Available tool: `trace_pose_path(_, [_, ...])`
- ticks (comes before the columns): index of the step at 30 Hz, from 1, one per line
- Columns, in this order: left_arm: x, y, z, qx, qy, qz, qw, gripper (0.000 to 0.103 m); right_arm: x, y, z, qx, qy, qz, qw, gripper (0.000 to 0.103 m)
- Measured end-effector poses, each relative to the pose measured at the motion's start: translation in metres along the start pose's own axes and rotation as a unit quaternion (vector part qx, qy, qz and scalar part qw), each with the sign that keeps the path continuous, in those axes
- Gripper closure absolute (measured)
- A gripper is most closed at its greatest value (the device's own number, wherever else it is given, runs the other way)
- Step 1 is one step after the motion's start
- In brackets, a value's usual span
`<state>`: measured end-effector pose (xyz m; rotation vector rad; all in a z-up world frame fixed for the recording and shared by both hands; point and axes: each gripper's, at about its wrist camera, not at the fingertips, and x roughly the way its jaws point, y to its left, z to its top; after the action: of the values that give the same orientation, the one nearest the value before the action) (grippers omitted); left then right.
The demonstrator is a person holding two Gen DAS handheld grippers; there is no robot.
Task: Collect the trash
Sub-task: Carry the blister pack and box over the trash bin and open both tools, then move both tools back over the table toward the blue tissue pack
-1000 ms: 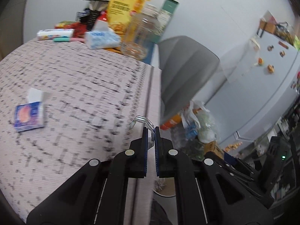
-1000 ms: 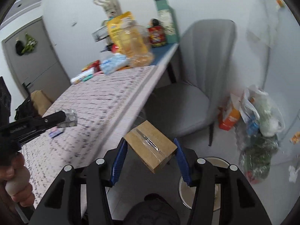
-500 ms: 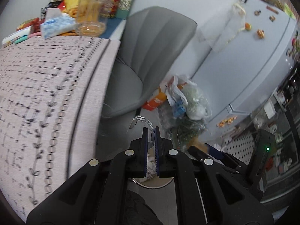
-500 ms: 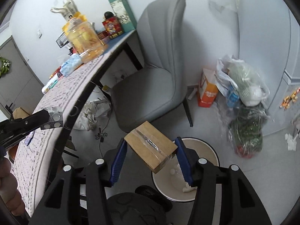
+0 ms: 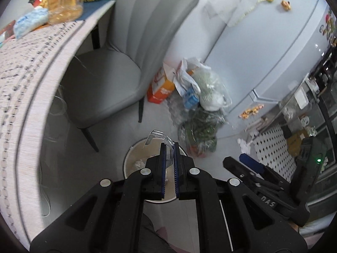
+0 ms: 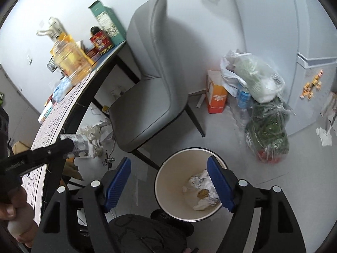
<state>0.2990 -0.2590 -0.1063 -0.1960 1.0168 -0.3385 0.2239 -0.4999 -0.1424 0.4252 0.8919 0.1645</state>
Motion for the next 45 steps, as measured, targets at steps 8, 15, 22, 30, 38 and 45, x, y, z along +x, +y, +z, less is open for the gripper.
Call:
trace_pose_path(8, [0.035,-0.024,-0.002,0.013,0.037,-0.027,0.9989,0.096,-0.012,-0.023,-0.001,0.024,-0.008,-0.010,1.000,0.029])
trace_pose_path(15, [0.069,-0.028,0.003,0.005,0.072,-0.053,0.9960,0.085,-0.018,-0.033,-0.004,0.033,-0.014,-0.014,0.999,0.029])
trace_pose_path(22, [0.094,-0.013,0.000,-0.036,0.093,-0.062,0.9931,0.050,-0.017,-0.041,-0.007,0.040,-0.010,-0.021,0.999,0.029])
trace_pose_path(30, [0.066,-0.003,0.003,-0.018,0.067,-0.015,0.9975,0.026,-0.010,-0.039,-0.009,0.042,-0.001,-0.019,0.999,0.028])
trace_pose_path(38, [0.001,0.032,0.012,-0.032,-0.006,0.014,0.9994,0.007,-0.011,-0.009,-0.005,0.020,-0.005,-0.005,1.000,0.013])
trace_pose_path(45, [-0.057,0.077,0.014,-0.067,-0.062,0.034,0.9952,0.006,-0.017,0.040,0.001,-0.005,-0.020,0.014,1.000,0.008])
